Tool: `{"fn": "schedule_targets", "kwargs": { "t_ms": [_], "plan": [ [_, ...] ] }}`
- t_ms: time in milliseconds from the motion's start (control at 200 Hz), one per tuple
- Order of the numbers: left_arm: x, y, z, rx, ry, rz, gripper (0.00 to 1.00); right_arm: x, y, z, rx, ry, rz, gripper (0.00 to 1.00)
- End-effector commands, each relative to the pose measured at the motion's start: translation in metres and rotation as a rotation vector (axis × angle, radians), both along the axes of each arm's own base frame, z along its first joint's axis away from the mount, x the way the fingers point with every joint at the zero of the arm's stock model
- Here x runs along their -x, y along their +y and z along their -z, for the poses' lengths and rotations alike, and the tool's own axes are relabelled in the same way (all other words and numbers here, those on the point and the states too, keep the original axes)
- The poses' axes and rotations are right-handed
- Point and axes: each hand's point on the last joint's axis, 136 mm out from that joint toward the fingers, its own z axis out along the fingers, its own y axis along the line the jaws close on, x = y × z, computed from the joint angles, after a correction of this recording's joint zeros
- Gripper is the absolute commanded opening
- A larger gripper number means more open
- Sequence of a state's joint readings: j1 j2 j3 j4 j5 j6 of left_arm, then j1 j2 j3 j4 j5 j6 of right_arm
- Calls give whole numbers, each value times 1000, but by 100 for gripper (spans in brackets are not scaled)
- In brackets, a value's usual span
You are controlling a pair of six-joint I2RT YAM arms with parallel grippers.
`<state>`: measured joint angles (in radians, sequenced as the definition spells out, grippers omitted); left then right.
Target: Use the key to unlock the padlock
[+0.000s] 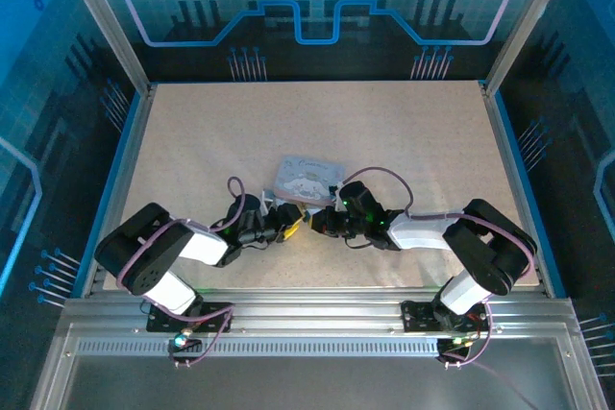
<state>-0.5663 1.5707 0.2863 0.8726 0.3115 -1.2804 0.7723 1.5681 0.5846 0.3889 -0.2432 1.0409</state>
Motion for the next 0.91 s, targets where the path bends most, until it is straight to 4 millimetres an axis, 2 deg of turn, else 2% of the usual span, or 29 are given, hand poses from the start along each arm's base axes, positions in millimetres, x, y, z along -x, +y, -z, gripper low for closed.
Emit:
{"fn": "schedule_targets", "kwargs": {
  "t_ms": [0, 345, 525, 770, 900],
  "plan": [
    [-8, -14, -16, 71, -42, 20, 50, 1, 12, -14, -36, -6, -23, 0],
    [-11, -19, -12, 88, -42, 9, 43, 1, 13, -16, -44, 0, -23, 0],
    [-13, -19, -14, 91, -46, 3, 35, 1, 13, -16, -50, 5, -17, 0],
    [-13, -21, -15, 100, -48, -1, 30, 3, 17, -20, -88, 25, -15, 0],
    [-12, -21, -14, 98, -48, -5, 23, 3, 18, -21, -109, 36, -6, 0]
  ]
}}
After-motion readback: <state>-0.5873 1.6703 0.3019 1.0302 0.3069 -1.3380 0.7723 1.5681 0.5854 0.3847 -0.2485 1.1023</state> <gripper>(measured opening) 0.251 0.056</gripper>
